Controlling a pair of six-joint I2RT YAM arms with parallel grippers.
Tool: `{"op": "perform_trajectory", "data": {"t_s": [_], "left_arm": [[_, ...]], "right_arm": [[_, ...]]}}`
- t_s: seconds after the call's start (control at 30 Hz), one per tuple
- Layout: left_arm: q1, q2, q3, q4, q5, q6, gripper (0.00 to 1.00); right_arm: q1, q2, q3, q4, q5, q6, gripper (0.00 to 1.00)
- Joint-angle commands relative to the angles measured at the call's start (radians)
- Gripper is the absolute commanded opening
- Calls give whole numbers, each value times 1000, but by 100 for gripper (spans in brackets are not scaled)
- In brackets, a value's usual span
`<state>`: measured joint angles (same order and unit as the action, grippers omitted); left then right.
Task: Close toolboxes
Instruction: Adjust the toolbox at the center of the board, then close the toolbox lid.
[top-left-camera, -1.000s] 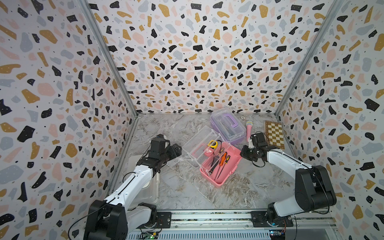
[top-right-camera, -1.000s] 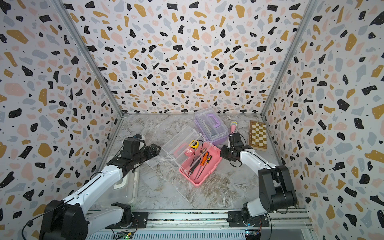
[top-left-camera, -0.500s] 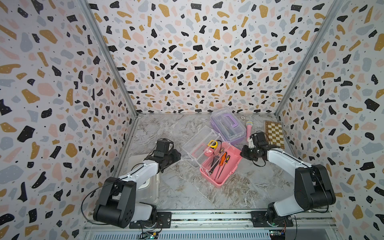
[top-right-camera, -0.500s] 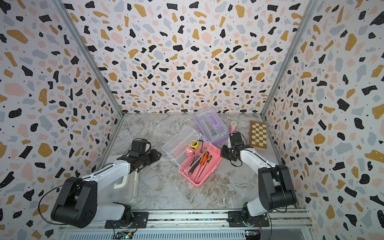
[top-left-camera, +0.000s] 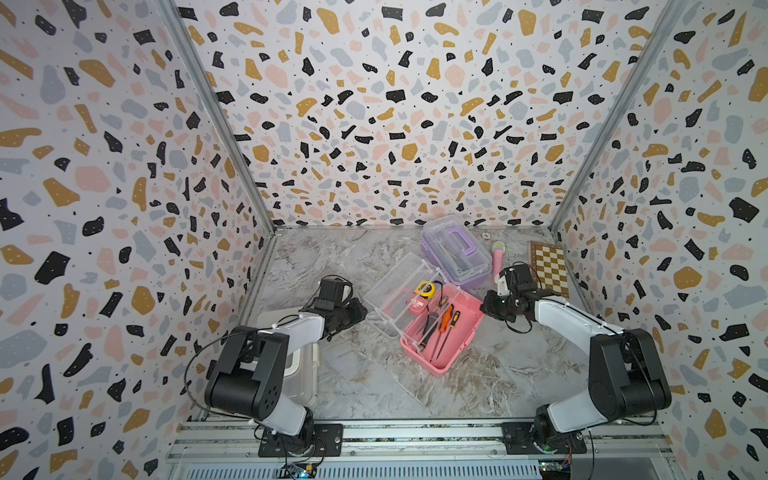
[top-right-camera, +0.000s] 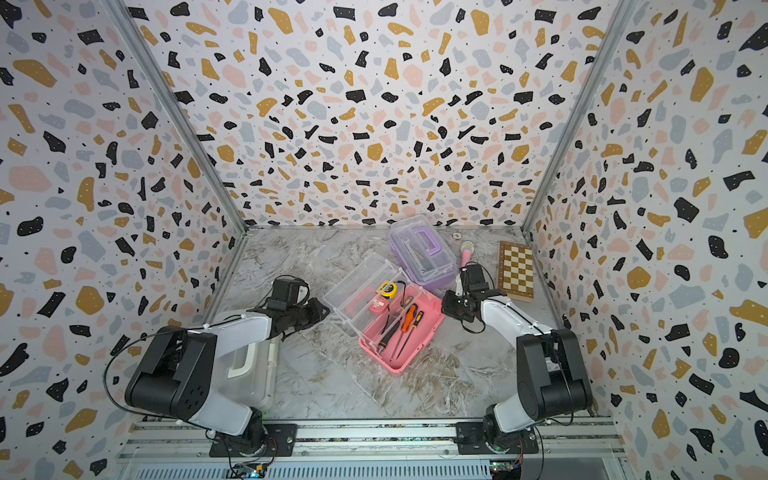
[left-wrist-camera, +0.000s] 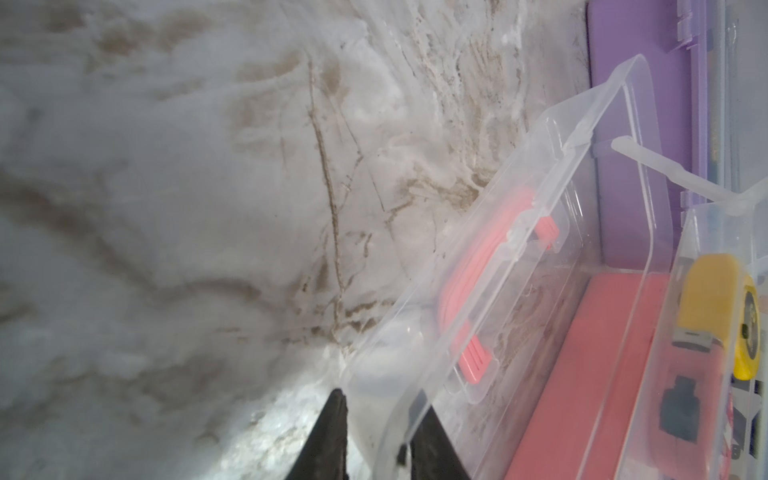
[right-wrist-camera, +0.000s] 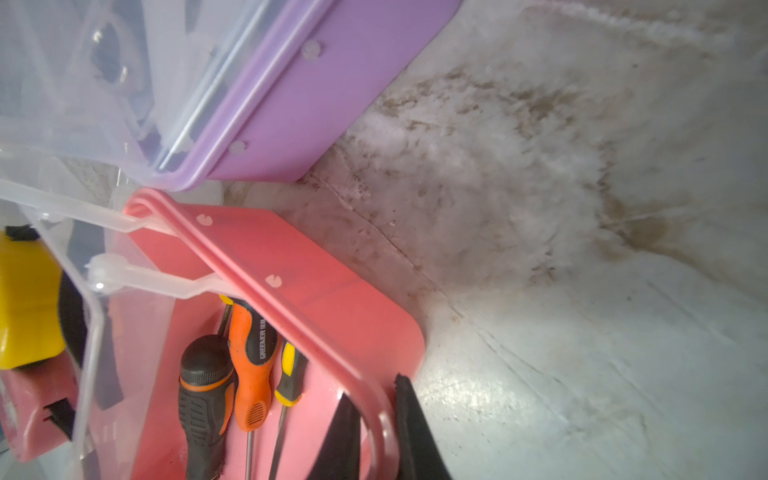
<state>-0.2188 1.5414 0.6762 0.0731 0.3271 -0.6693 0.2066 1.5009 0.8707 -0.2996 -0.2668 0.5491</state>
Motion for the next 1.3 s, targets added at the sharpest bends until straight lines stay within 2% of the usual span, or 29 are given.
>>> {"op": "perform_trajectory", "data": {"t_s": [0.0, 0.1, 0.3, 0.4, 0.57, 0.87, 1.27], "left_arm": [[4, 19, 18, 15, 6, 20, 21], [4, 25, 20, 14, 6, 27, 17], [4, 21, 50, -55, -38, 85, 0], [4, -21, 53, -84, -72, 116, 0], [1, -120, 78, -156, -143, 172, 0], [-19, -209, 132, -212, -146, 235, 0], [-175, -353, 150, -249, -187, 307, 0]], "right_arm": [[-2, 28, -23, -22, -5, -14, 0], [-3, 30, -21, -19, -9, -11, 0], [1, 36, -25, -5, -42, 1, 0], [12, 41, -24, -4, -60, 10, 0], [52, 25, -36, 8, -73, 42, 8], [134, 10, -61, 79, -102, 122, 16], [211, 101, -55, 241, -138, 216, 23]]}}
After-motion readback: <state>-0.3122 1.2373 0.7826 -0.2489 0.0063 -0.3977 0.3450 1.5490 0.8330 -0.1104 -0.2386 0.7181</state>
